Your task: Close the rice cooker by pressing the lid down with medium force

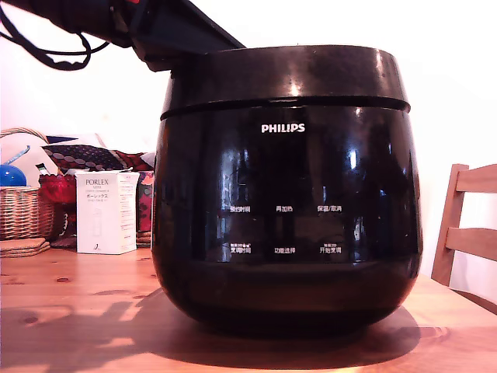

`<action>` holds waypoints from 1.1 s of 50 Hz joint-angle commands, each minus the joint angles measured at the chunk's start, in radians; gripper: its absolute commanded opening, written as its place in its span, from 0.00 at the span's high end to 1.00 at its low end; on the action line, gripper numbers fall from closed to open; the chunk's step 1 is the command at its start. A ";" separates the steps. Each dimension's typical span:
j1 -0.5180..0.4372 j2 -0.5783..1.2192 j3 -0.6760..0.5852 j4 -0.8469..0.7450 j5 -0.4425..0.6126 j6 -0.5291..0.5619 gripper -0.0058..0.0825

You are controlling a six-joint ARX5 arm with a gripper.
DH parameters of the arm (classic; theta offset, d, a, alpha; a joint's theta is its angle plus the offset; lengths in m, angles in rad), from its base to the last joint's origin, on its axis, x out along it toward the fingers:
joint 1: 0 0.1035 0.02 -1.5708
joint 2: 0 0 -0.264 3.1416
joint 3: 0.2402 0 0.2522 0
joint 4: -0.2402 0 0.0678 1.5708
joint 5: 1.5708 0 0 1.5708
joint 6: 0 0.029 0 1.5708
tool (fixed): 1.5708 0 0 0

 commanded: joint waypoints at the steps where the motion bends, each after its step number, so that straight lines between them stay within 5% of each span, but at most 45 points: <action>1: 0.014 0.039 -0.084 -0.019 -0.015 0.005 0.96; 55: 0.014 0.135 -0.163 0.063 -0.035 0.056 0.96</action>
